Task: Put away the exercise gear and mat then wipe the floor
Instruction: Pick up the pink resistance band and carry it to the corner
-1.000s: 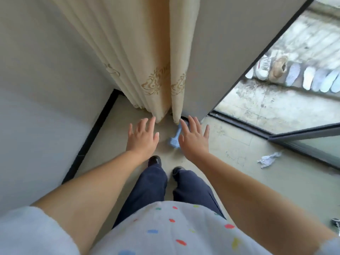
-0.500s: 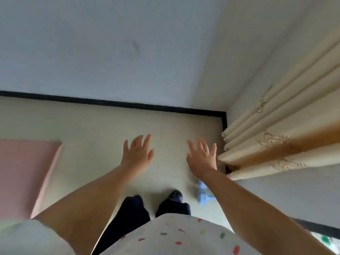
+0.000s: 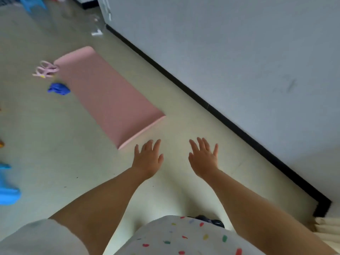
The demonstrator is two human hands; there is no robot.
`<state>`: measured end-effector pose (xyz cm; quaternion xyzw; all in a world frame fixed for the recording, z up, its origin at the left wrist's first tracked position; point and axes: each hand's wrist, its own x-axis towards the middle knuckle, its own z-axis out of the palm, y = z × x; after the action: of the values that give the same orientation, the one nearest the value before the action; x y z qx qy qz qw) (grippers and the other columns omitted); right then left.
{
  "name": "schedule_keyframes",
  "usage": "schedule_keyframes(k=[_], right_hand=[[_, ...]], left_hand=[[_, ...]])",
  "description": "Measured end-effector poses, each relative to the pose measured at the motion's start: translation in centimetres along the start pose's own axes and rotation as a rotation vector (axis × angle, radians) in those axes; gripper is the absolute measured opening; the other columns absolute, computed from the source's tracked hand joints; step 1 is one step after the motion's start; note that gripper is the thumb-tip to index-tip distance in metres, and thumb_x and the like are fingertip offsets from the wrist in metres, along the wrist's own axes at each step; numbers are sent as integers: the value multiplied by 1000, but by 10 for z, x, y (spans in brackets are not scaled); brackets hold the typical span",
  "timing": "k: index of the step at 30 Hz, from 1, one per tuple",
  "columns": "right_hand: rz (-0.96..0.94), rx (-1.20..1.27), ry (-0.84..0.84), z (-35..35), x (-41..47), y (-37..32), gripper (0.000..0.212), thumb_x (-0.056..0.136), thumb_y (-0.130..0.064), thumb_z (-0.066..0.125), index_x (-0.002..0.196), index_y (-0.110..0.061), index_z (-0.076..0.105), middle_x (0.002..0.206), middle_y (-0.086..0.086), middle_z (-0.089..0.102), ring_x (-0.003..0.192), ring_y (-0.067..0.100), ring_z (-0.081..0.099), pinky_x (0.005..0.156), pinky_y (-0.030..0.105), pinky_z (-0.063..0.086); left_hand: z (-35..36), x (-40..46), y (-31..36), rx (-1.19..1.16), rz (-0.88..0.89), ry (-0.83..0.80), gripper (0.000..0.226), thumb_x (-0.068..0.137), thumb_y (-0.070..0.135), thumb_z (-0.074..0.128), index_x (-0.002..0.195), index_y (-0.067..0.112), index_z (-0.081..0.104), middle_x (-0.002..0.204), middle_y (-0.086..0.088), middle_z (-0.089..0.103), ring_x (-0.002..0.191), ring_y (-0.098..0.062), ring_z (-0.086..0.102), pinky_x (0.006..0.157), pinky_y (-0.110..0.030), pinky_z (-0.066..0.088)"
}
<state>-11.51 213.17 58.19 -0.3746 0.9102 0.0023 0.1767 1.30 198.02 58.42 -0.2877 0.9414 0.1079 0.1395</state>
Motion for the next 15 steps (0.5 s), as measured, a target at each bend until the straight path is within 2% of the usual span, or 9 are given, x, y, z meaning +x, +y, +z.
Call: schedule_keyframes(k=[7,15], right_hand=[[-354,-112,-60,22,7,-190,54,102,-34,24,152,-25,6,161,3,2,148,18,-5,115,60,-5],[-549,-206,-68,19,59,-338,53,101,-33,28,151,-24,12,160,5,7,148,19,2,115,59,-1]], left_hand=[[-4,-85,-185,-40,-347,-2,57,101,39,26,151,19,9,155,-8,19,141,-23,26,116,-50,12],[-23,-109,-315,-128,-576,95,55,100,39,28,149,20,13,152,-9,21,137,-25,31,115,-49,16]])
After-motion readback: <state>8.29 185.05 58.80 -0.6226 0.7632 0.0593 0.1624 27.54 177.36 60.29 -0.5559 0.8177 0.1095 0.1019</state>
